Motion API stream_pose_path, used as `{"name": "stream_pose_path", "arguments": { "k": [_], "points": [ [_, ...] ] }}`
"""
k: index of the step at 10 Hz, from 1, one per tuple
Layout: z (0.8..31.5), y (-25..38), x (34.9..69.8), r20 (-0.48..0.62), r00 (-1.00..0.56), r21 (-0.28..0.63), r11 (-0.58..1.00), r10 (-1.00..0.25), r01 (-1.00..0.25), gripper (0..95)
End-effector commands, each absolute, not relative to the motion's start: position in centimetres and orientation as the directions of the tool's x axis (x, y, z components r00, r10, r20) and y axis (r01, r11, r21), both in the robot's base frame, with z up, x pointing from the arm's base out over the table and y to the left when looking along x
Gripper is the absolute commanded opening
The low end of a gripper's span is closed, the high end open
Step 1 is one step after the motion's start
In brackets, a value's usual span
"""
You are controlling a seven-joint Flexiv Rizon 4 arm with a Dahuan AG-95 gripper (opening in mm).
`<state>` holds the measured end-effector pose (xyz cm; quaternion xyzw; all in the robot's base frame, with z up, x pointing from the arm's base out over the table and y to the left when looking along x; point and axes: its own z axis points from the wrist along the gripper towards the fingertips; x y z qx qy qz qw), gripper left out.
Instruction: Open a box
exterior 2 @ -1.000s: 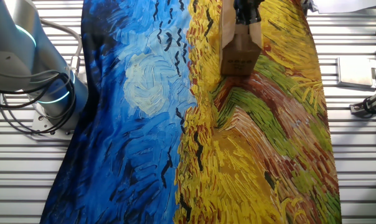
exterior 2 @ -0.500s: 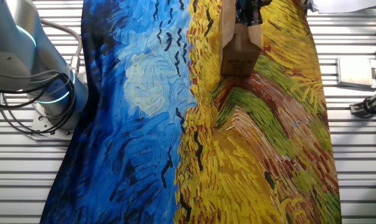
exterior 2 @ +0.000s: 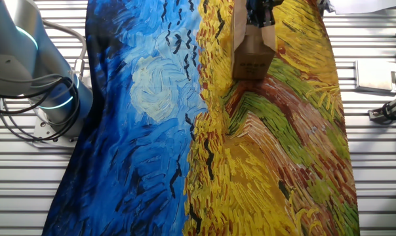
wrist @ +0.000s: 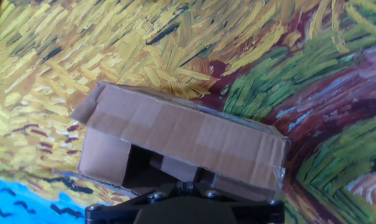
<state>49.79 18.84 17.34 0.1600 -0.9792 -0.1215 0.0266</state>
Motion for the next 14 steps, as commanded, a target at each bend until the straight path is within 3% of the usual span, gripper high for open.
{"name": "stream_pose_path", "arguments": {
  "k": [1,4,8,14],
  "points": [
    [17.3,18.9,49.9,0.025,-0.947,0.245,0.92,-0.321,-0.305,0.0],
    [17.5,18.9,49.4,0.034,-0.95,0.255,0.922,-0.309,-0.291,0.0],
    [17.6,18.8,44.9,0.039,-0.963,0.281,0.928,-0.267,-0.246,0.0],
    [13.4,18.9,43.9,0.003,-0.96,0.265,0.926,-0.28,-0.27,0.0]
  ]
}}
